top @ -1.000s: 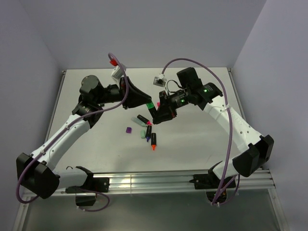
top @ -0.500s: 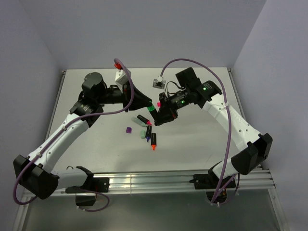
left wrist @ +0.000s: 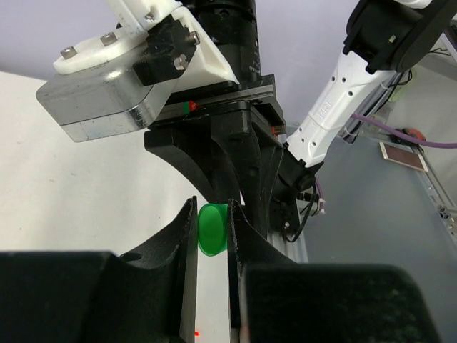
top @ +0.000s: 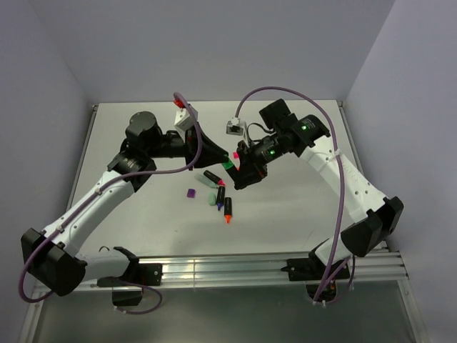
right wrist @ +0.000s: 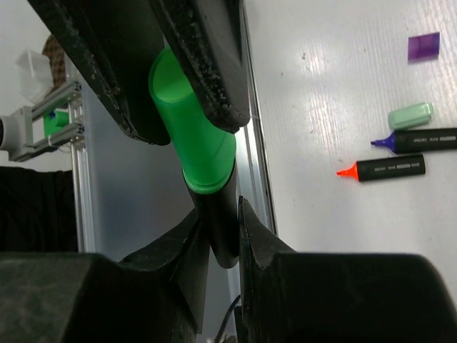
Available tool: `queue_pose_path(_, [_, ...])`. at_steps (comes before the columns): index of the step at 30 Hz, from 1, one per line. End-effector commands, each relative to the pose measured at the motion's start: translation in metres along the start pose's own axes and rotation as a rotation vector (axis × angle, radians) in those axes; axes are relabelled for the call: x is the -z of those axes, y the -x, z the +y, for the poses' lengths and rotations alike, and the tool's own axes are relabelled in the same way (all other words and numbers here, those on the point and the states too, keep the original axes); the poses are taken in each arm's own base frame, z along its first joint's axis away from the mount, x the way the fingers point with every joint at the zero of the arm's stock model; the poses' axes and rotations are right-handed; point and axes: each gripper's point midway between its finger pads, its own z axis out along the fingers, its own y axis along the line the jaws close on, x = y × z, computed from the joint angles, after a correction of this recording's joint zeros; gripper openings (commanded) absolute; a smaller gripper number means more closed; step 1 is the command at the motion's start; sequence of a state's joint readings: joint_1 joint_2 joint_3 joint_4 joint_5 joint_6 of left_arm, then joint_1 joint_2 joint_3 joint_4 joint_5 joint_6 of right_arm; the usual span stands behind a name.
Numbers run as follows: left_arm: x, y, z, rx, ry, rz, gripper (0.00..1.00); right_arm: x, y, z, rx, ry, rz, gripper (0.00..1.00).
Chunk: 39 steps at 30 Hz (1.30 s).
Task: Insert the pens into the pen caps
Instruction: Press the pen cap onto the pen.
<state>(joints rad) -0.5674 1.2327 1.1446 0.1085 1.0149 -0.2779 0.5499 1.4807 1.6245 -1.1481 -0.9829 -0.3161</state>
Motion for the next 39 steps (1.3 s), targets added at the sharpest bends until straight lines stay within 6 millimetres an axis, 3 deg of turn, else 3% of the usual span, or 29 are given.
queue_pose_path(1, [0.004, -0.087, -0.098, 0.369, -0.425, 0.292, 0.00, 0.027, 0.108, -0.004, 0.392, -0.086, -0.294, 0.00])
queue_pose_path(5, [0.003, -0.087, -0.098, 0.340, -0.417, 0.295, 0.00, 0.031, 0.115, -0.002, 0.406, -0.101, -0.301, 0.00])
queue_pose_path(9, [0.000, -0.080, -0.086, 0.292, -0.356, 0.285, 0.00, 0.028, 0.108, 0.001, 0.381, -0.069, -0.295, 0.00])
queue_pose_path(18, [0.002, -0.030, -0.060, 0.201, -0.266, 0.206, 0.00, 0.024, 0.103, -0.004, 0.392, -0.086, -0.321, 0.00])
queue_pose_path(22, [0.002, -0.024, -0.058, 0.165, -0.260, 0.217, 0.00, 0.027, 0.110, -0.005, 0.452, -0.103, -0.348, 0.00])
queue_pose_path(26, [0.003, -0.020, -0.056, 0.140, -0.235, 0.214, 0.08, 0.028, 0.112, -0.006, 0.471, -0.116, -0.351, 0.00])
queue_pose_path(29, [0.004, -0.015, -0.053, 0.125, -0.211, 0.203, 0.28, 0.027, 0.111, -0.007, 0.468, -0.112, -0.349, 0.00])
queue_pose_path(32, [0.006, -0.004, -0.046, 0.110, -0.180, 0.173, 0.39, 0.026, 0.108, -0.007, 0.459, -0.109, -0.345, 0.00])
queue_pose_path(39, [0.019, 0.022, -0.037, 0.086, -0.137, 0.102, 0.54, 0.022, 0.101, -0.013, 0.436, -0.117, -0.332, 0.00])
